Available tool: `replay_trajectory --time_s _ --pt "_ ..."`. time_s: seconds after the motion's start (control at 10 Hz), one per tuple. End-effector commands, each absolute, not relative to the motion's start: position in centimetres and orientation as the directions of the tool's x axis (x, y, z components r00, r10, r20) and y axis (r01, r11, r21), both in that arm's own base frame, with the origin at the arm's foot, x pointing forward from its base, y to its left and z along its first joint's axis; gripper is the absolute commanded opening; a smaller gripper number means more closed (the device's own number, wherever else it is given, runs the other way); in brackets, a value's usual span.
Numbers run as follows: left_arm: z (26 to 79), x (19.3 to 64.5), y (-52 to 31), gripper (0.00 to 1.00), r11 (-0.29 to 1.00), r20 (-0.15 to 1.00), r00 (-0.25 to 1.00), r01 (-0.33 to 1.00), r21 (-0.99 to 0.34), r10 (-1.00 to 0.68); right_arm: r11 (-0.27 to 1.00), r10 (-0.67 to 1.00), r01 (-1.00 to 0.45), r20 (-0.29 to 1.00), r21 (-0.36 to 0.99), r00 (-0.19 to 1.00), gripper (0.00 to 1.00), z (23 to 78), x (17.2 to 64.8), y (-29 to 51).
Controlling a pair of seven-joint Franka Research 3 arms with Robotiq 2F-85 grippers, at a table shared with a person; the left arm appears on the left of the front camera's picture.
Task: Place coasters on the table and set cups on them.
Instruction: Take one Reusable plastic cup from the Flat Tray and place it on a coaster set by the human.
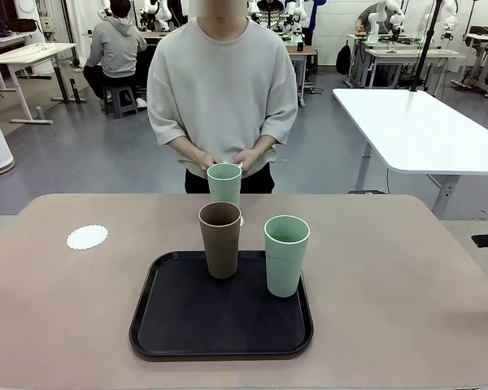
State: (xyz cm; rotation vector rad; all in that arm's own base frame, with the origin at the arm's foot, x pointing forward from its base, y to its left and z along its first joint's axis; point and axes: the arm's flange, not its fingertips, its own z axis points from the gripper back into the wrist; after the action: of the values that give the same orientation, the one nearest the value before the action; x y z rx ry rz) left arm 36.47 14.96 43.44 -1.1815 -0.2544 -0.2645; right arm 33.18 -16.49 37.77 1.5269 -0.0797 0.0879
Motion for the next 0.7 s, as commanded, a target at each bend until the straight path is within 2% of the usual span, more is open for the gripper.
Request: replay_trajectory --time_s 0.0,0.2,0.3,0.4,0.6 --pt "47.4 42.3 12.5 1.00 0.503 0.426 0.883 0.463 -0.730 -0.196 0.030 0.009 -0.113 0.113 0.993 0.994 1.00 37.9 33.2 -16.4" --pt "49.6 46.2 7.3 1.00 0.652 0.548 0.781 0.586 -0.481 -0.299 0.030 0.009 -0.113 0.113 0.993 0.994 1.00 37.9 33.2 -16.4" --pt "51.1 47.4 5.3 1.00 0.661 0.570 0.730 0.644 -0.386 -0.378 0.030 0.009 -0.113 0.113 0.993 0.994 1.00 37.9 33.2 -16.4" --pt "52.2 48.3 3.4 1.00 0.640 0.570 0.669 0.709 -0.297 -0.477 0.030 0.009 -0.113 0.113 0.993 0.994 1.00 37.9 33.2 -16.4" --pt "52.2 46.6 -1.2 1.00 0.509 0.547 0.483 0.853 -0.117 -0.684 0.030 0.009 -0.113 0.113 0.993 0.994 1.00 37.9 33.2 -16.4"
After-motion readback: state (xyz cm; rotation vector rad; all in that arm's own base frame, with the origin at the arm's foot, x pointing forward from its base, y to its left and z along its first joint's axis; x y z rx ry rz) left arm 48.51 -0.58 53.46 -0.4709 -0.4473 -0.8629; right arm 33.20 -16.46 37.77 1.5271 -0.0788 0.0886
